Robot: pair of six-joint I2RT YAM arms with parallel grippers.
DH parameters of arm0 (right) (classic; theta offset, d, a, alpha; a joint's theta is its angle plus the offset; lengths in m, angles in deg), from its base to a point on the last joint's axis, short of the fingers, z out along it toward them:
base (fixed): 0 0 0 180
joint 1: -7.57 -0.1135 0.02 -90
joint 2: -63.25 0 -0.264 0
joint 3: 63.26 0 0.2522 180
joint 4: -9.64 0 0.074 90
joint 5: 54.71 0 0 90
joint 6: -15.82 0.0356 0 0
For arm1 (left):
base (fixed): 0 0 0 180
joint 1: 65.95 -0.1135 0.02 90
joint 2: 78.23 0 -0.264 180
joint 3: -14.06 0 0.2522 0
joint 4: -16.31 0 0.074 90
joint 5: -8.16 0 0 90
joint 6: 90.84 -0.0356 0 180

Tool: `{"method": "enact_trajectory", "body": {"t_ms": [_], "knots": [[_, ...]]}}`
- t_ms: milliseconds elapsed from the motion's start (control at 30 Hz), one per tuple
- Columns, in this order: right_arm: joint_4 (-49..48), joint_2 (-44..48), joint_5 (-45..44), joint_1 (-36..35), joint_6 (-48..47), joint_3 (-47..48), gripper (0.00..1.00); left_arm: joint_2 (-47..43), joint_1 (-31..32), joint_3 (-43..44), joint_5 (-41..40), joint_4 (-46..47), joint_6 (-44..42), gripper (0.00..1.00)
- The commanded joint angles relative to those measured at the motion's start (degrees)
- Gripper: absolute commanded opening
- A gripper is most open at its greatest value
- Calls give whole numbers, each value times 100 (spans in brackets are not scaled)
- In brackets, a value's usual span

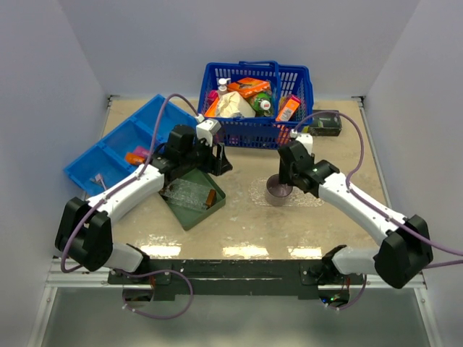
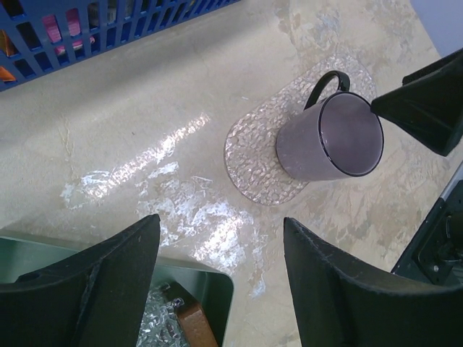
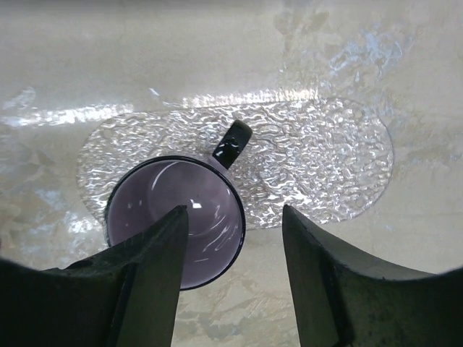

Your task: Prepare toiletry sets of a toothbrush and toothpaste on the tray

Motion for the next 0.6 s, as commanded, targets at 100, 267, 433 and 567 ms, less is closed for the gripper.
{"method": "enact_trajectory", "body": {"t_ms": [100,267,433,567], "knots": [[-755,454,1029,-365,-1314,149,57,-143,-41,14,-235,90,-192,73],[-369,-126,1425,-839,-1720,352,56,-90,-50,31,-297,63,-227,73],[-245,-512,1338,-946,-1817,387,55,-19,-50,31,-218,81,-227,74],[-61,-767,1364,-937,-1939,483,52,24,-58,31,-157,72,-218,74]]}}
